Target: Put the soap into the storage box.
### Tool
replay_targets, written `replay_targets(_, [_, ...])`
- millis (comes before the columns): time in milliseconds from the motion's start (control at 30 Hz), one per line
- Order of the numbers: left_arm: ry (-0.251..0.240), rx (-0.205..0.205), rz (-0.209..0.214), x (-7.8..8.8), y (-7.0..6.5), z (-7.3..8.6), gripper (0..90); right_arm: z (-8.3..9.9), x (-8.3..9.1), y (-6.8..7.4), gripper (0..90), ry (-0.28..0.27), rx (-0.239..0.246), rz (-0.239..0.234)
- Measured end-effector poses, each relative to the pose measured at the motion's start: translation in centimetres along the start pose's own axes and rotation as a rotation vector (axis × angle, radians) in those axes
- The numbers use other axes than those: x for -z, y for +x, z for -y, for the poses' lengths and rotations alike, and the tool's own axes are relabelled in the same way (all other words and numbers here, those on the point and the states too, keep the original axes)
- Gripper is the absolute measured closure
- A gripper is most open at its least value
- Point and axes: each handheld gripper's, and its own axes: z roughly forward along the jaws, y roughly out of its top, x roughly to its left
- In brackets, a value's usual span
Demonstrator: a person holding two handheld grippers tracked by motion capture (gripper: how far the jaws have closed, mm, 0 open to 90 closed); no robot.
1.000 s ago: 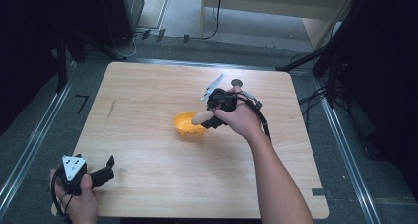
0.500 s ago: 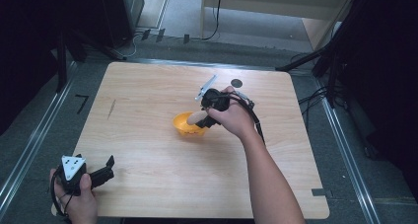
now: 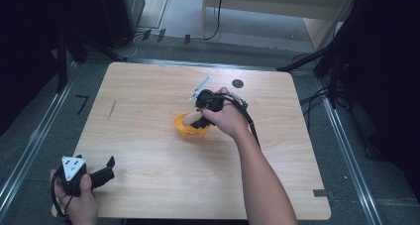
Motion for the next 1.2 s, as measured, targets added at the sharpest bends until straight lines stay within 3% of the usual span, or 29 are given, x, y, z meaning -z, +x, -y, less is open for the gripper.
replay_targets(467, [0.000, 0.003, 0.006, 0.0, 0.1, 0.0, 0.0, -0.2, -1.0, -0.1, 35.3, 0.014, -0.015, 0.000])
replay_targets(800, [0.002, 0.004, 0.010, 0.0, 0.1, 0.0, 0.0, -0.3, -1.6, -0.1, 35.4, 0.011, 0.024, -0.002])
replay_targets(900, [0.001, 0.006, 0.010, 0.0, 0.1, 0.0, 0.0, -0.2, -2.0, -0.1, 35.4, 0.018, 0.027, 0.009])
replay_targets(1200, [0.001, 0.009, 0.010, 0.0, 0.1, 0.0, 0.0, 0.0, -2.5, -0.3, 35.3, 0.042, 0.019, -0.016])
